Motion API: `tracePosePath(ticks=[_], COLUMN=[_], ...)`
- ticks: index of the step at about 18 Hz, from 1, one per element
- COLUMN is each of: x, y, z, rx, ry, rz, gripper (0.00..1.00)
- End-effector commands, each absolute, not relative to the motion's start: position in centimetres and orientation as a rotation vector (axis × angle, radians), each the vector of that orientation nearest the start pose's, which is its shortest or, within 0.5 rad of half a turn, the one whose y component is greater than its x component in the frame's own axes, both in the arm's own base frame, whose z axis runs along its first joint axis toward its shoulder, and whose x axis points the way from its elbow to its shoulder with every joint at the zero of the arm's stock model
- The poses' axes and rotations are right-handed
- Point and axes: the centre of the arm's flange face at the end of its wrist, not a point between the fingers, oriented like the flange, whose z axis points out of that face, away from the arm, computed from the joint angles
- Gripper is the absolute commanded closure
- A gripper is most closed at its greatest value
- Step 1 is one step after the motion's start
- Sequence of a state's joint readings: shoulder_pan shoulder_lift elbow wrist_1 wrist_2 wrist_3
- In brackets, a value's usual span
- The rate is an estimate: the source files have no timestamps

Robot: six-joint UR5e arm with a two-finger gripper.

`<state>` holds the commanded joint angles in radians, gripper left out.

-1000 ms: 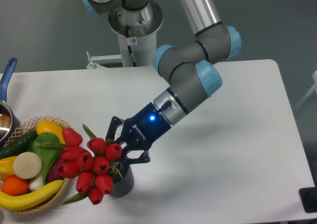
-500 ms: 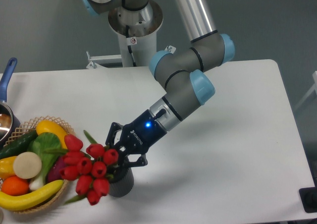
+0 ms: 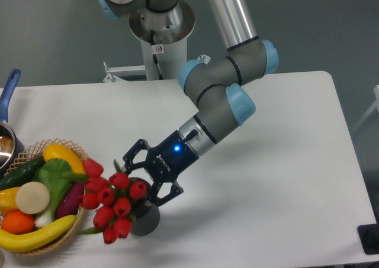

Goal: Insert the flowers into the vase

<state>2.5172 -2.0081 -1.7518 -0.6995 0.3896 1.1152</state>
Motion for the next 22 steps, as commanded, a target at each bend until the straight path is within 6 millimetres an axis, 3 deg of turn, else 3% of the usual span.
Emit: tracePosePath(ticks=[5,9,13,17,19,22], x=[-37.7,-41.9,-44.6,-46.3,-47.2,-49.4], y=[50.9,47.2,44.1,42.9,42.7,41.6], z=[31.6,32.5,34.8,35.9,36.3,35.6], rx=[-1.950,-1.950,-1.939,-1.943,-2.008,-2.282], ry=[0.284,0.207,0.182,0.167,0.163,0.123], rz=[-0.423,-0.347,-0.255,-0.209,-0.152,0.047], gripper=[0.00,0.00,0.00,0.00,0.00,0.00])
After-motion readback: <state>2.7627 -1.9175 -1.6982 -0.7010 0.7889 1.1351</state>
